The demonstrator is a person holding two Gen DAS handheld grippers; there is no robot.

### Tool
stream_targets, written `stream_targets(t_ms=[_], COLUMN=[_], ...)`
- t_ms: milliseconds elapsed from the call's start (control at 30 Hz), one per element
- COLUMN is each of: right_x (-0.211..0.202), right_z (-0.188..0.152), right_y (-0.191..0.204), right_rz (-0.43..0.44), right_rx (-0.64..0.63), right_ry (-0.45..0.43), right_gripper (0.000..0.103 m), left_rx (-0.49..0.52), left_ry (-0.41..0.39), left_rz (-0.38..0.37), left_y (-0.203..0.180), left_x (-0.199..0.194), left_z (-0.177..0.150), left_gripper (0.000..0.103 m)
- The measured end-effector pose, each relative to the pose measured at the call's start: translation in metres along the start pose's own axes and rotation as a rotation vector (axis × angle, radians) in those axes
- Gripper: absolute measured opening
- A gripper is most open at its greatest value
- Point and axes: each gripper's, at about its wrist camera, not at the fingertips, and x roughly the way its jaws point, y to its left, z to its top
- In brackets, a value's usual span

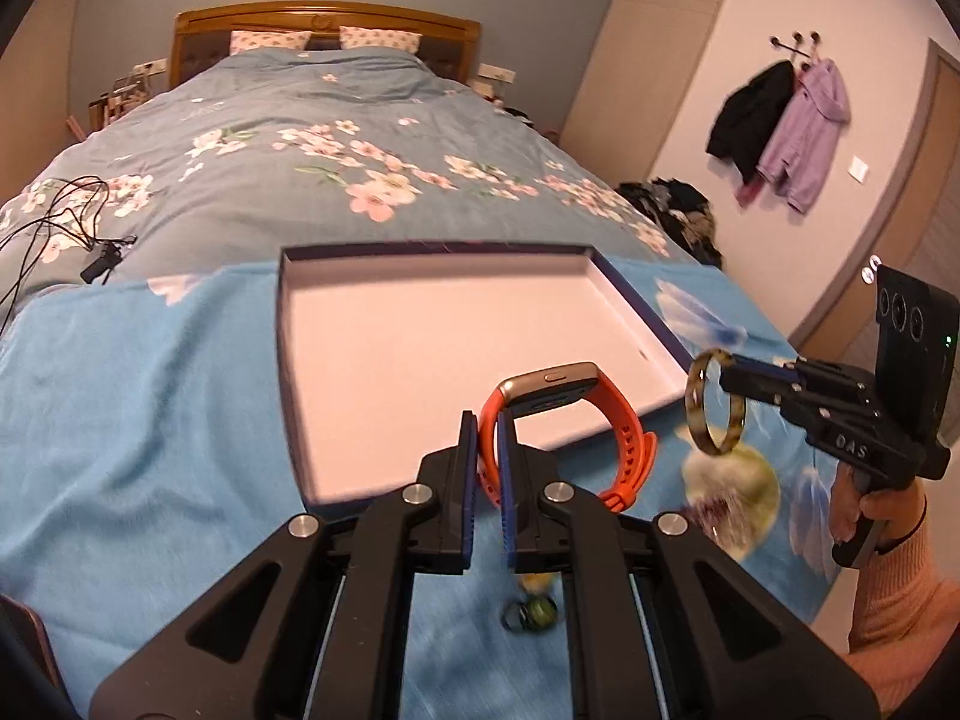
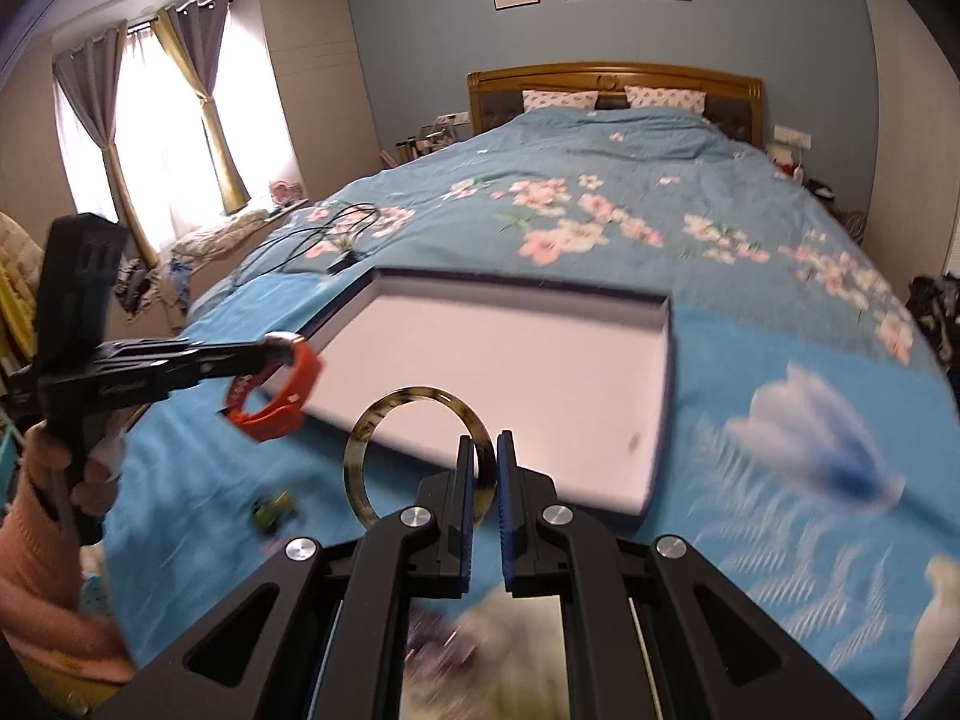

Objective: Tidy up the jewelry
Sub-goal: 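Carry the watch band in the left gripper into the box while the right carries the bangle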

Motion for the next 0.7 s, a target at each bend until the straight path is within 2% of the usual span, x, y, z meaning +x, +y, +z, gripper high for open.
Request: stream_targets(t_ms=[333, 700], right_x=[0.062, 0.121], right_z=[0.059, 0.08], right_y=[-0.021, -0.034], right_rz=[-0.047, -0.082], right_rx=[-0.015, -0.008], right_ry=[0.035, 0.125], right_gripper=[0.006, 0.006], left_rx=[-0.038, -0.061], left_ry=[-0.004, 0.065], left_rz=[0.06, 0.101], left_y=[0.018, 0.041], left_x=[0.039, 0.103], left_z=[0.051, 0.084], left_gripper=[0.007, 0.007])
